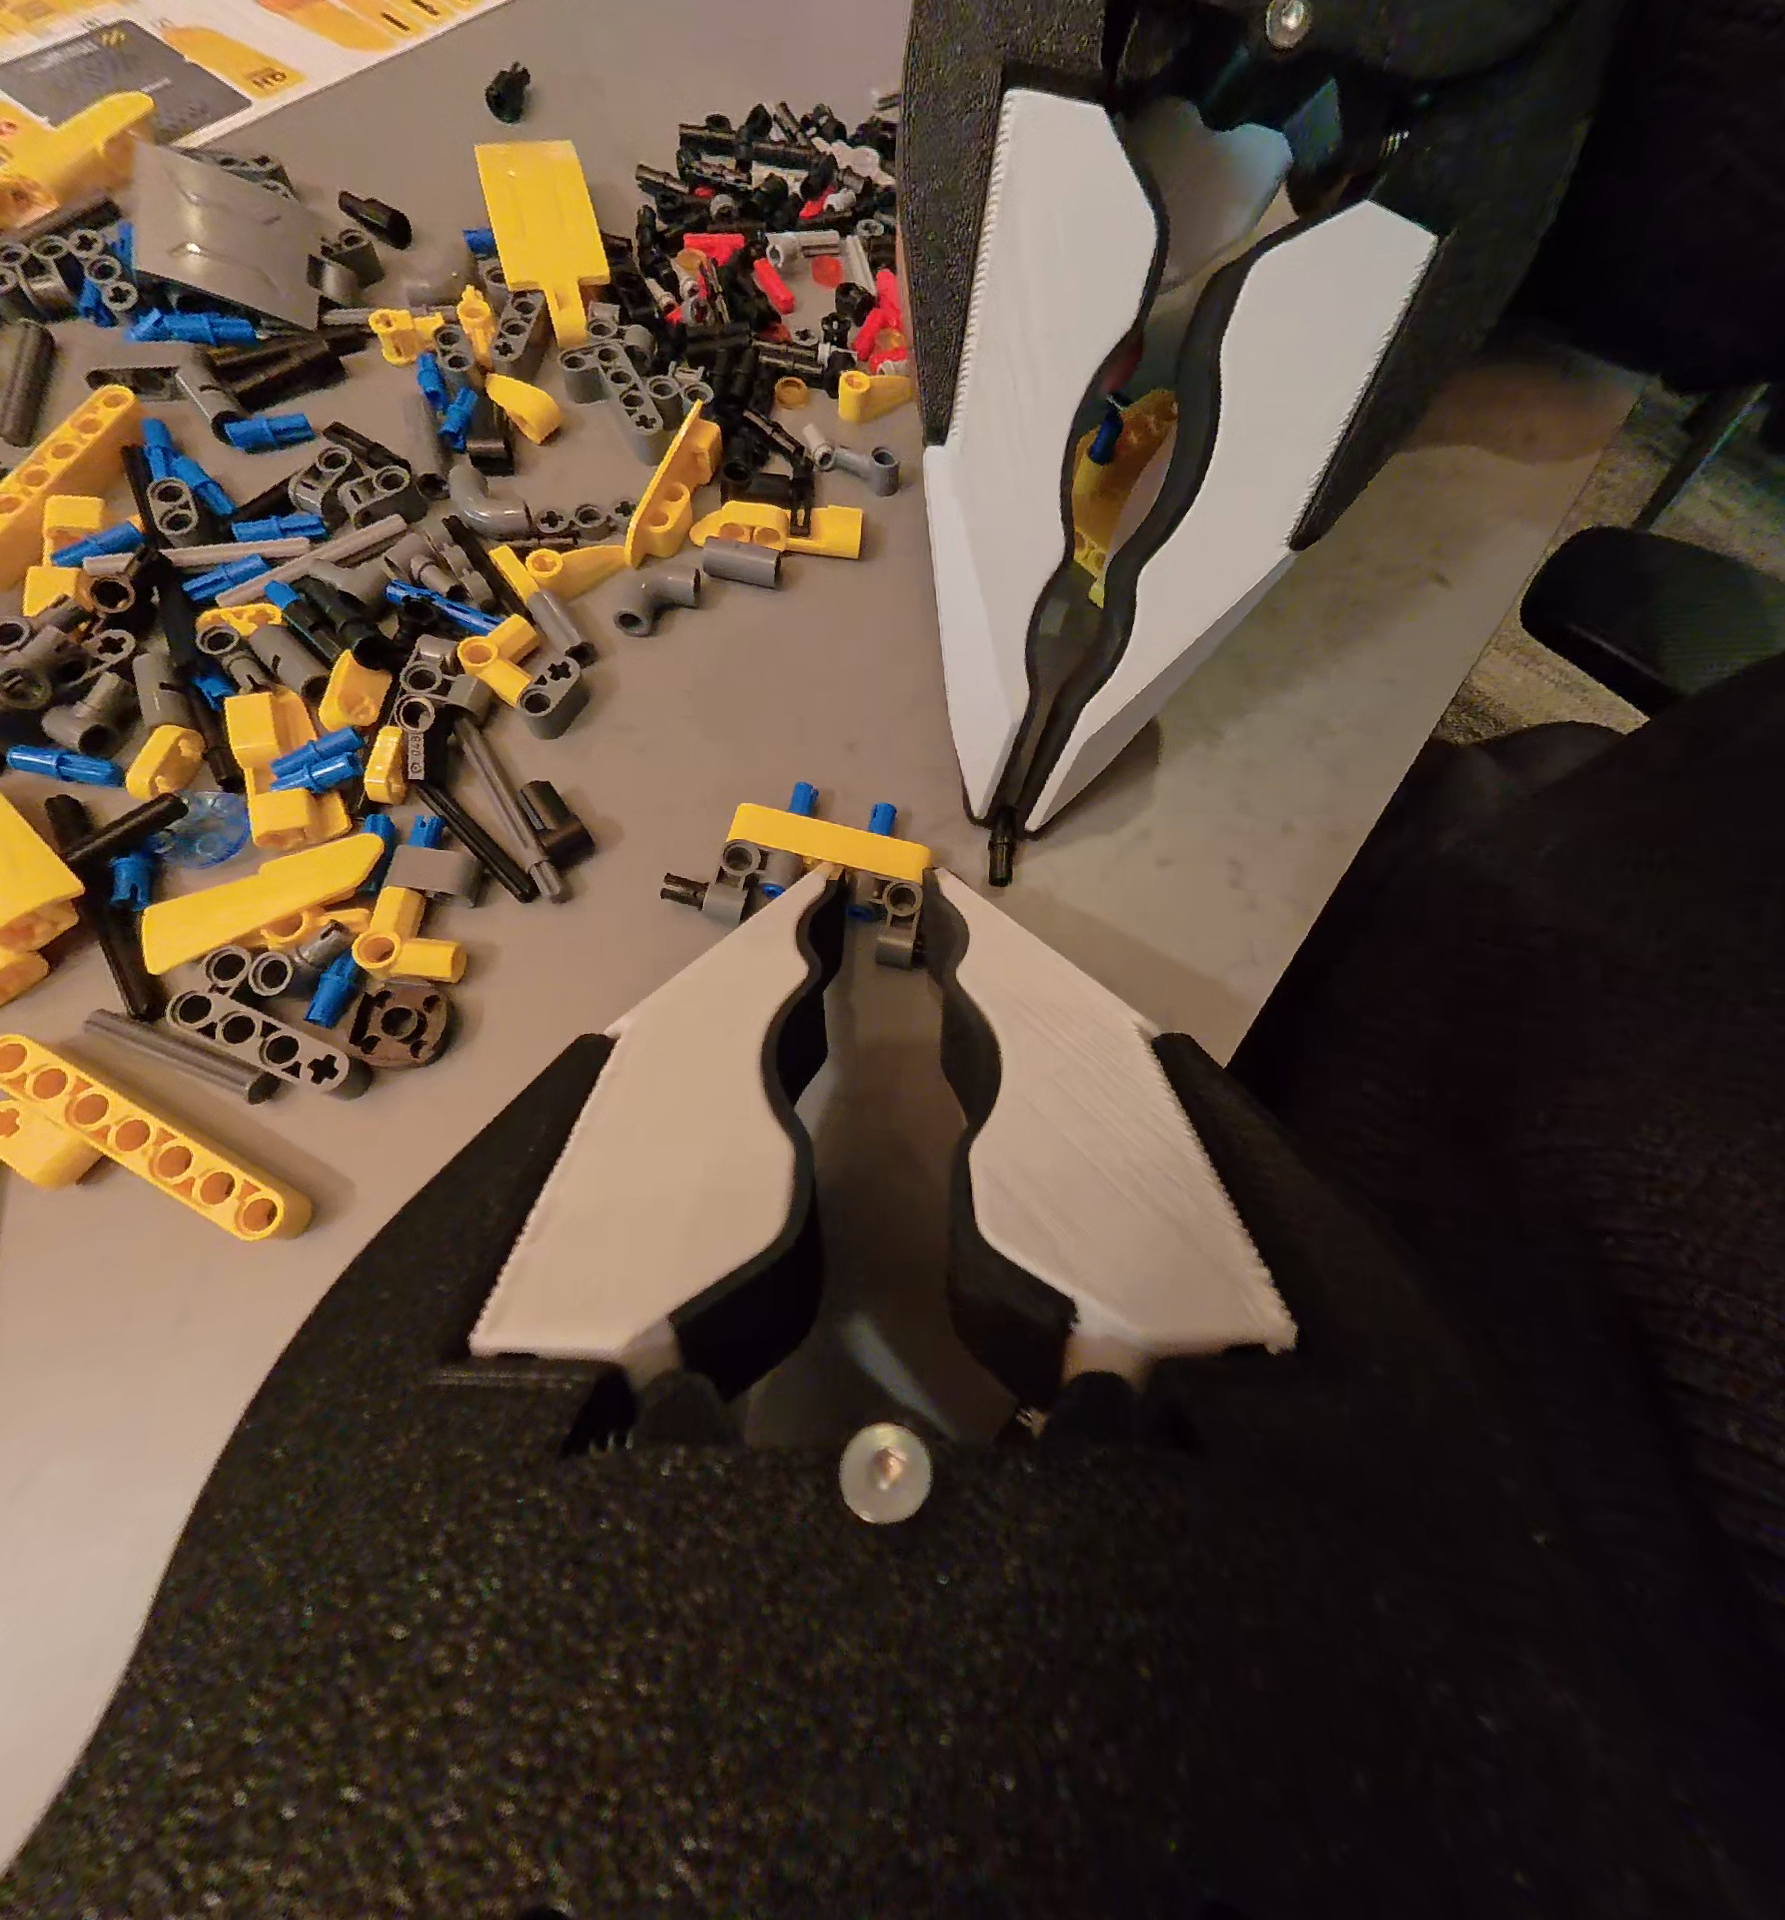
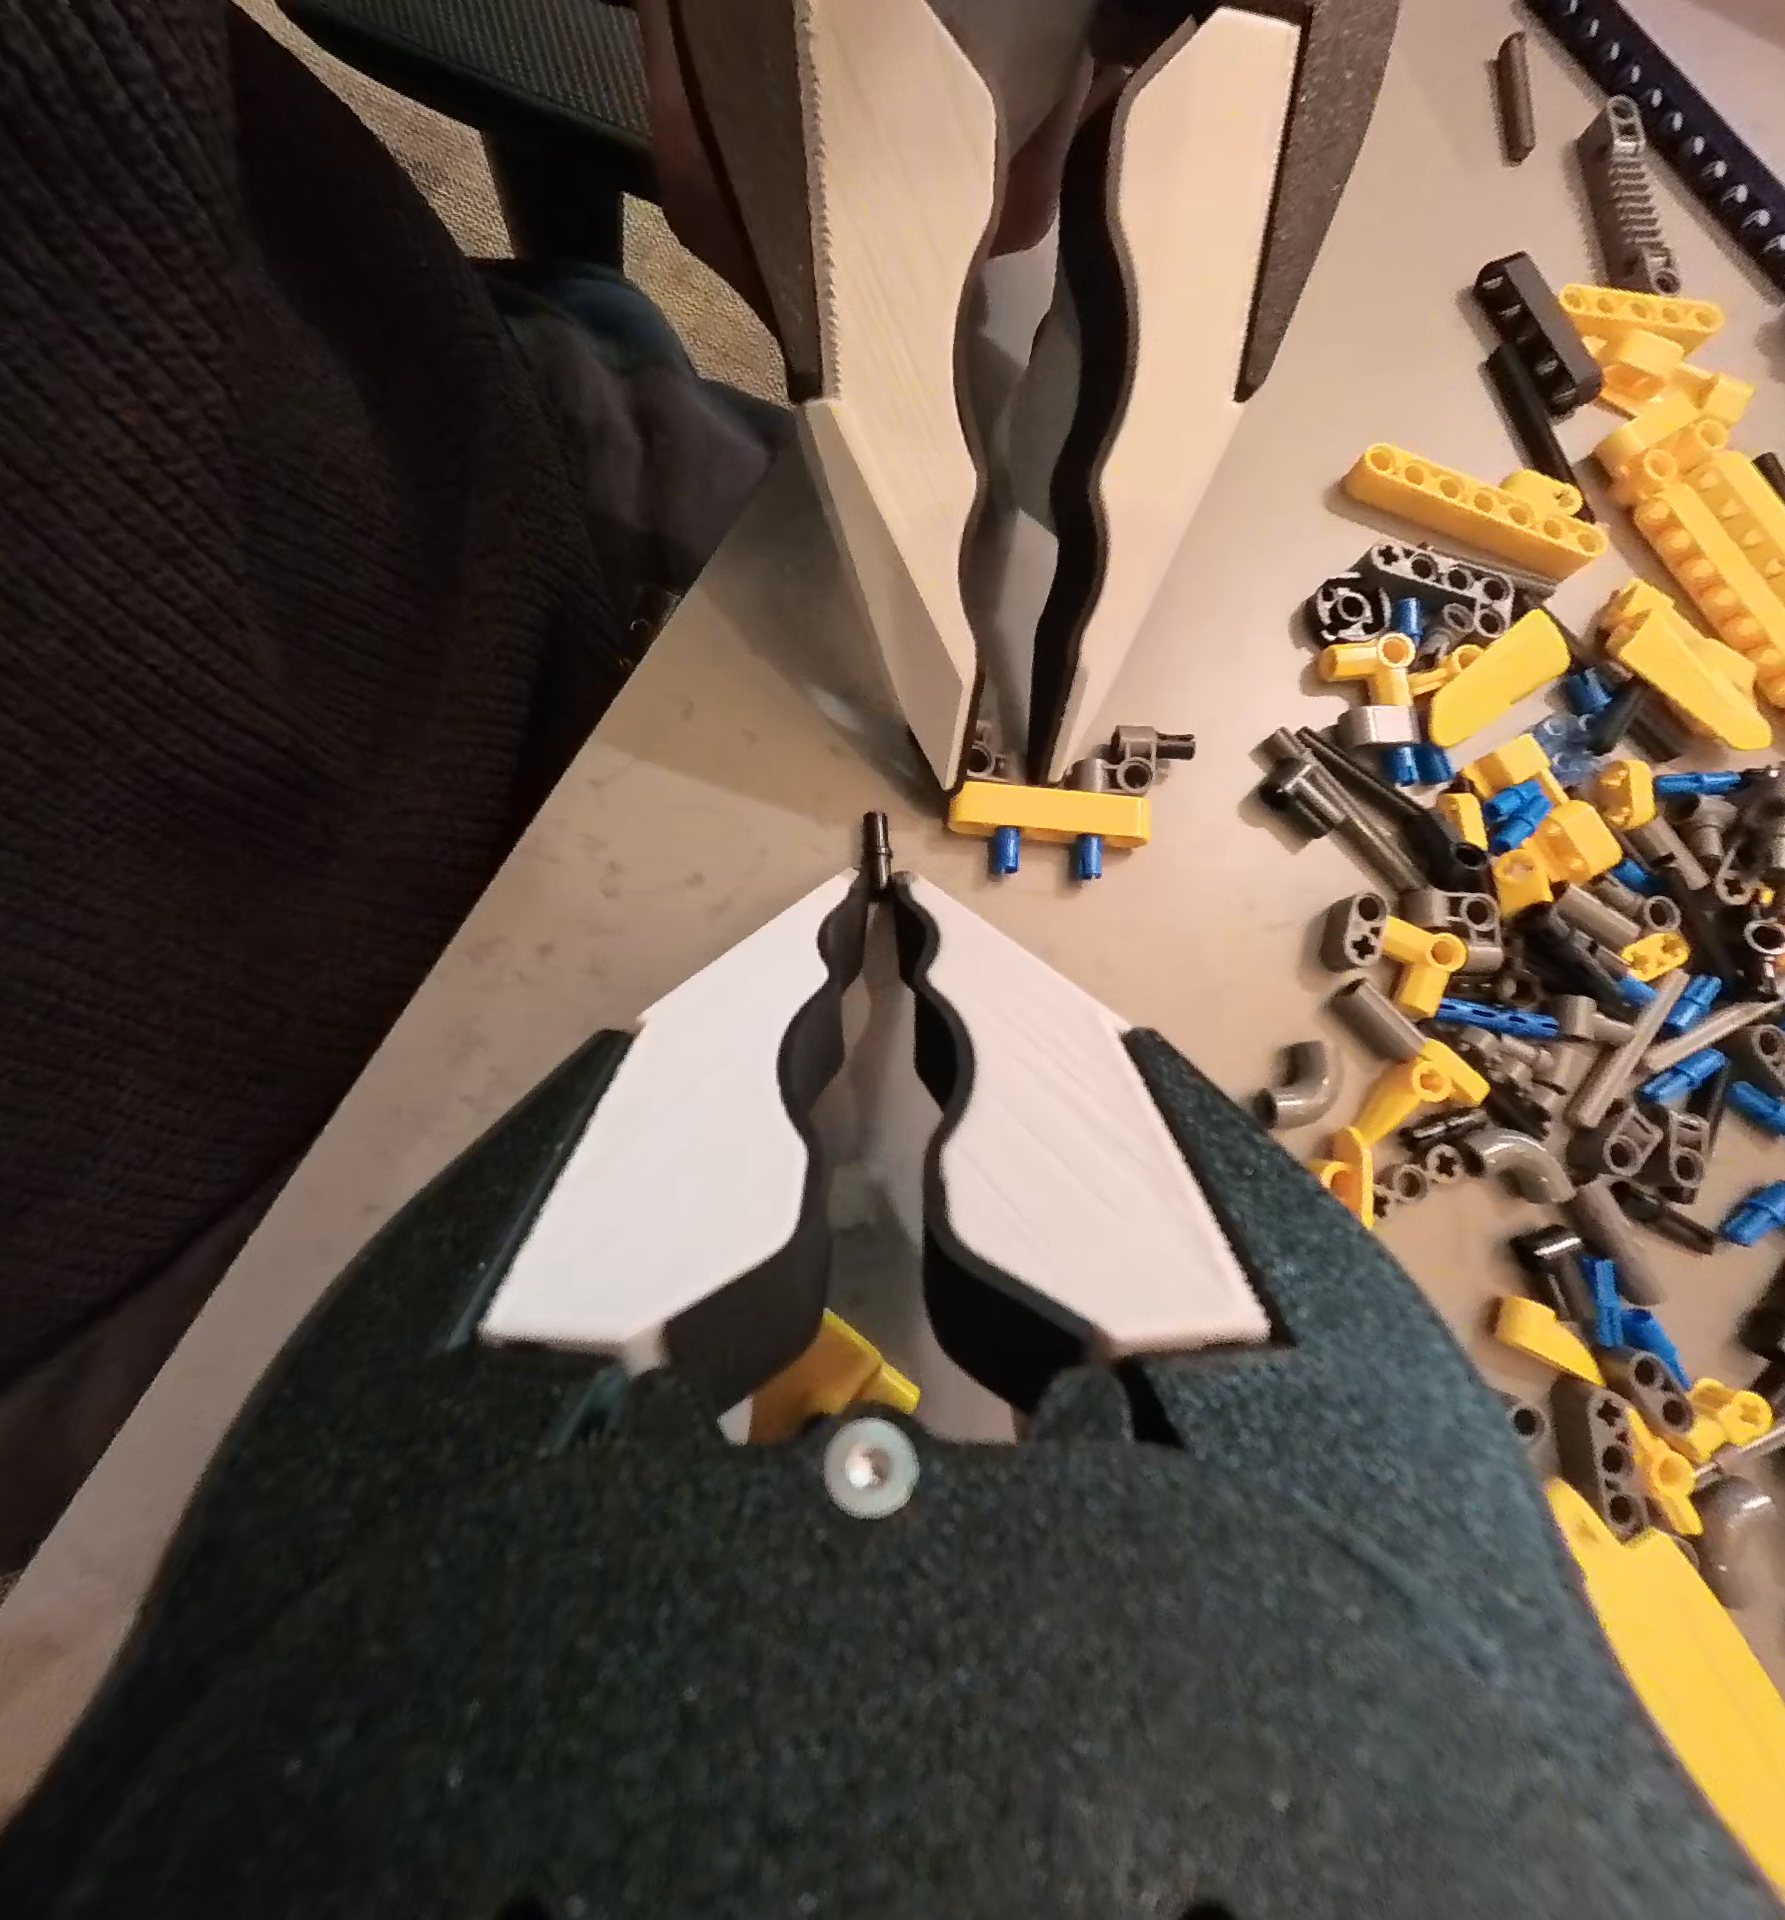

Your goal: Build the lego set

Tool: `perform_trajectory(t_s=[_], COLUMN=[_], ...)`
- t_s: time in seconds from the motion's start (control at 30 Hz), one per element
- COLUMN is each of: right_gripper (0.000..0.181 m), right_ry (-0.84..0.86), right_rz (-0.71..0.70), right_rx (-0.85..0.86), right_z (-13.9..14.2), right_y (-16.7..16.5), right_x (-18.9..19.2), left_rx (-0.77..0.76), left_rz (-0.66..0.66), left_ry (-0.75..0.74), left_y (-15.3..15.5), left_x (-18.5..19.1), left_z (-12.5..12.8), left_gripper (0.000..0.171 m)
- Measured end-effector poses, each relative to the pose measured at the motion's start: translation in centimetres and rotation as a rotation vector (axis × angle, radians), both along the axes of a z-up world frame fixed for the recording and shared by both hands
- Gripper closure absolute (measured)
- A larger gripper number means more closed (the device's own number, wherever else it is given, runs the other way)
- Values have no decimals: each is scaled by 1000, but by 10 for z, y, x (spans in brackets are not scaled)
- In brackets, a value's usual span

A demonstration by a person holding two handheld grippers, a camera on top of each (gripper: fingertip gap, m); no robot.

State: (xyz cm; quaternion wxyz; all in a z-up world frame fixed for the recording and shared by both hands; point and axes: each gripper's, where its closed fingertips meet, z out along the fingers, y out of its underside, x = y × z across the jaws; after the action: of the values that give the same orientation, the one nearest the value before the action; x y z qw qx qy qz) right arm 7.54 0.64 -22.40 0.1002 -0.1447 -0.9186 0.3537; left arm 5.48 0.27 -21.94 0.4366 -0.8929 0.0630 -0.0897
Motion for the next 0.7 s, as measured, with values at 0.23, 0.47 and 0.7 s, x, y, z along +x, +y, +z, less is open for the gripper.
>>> perform_trajectory(t_s=[0.23,0.47,0.7], right_gripper=[176,177,177], right_ry=[-5,-12,-9], right_rz=[1,-18,-124], right_rx=[-21,-18,-45], right_z=[0,0,7], right_y=[-4,-5,12], right_x=[-1,-3,-15], left_rx=[-2,-1,5], left_rz=[-1,-2,-12], left_ry=[-28,-34,19], left_y=[0,0,0], left_x=[0,0,2], left_z=[1,1,0], left_gripper=[157,158,157])
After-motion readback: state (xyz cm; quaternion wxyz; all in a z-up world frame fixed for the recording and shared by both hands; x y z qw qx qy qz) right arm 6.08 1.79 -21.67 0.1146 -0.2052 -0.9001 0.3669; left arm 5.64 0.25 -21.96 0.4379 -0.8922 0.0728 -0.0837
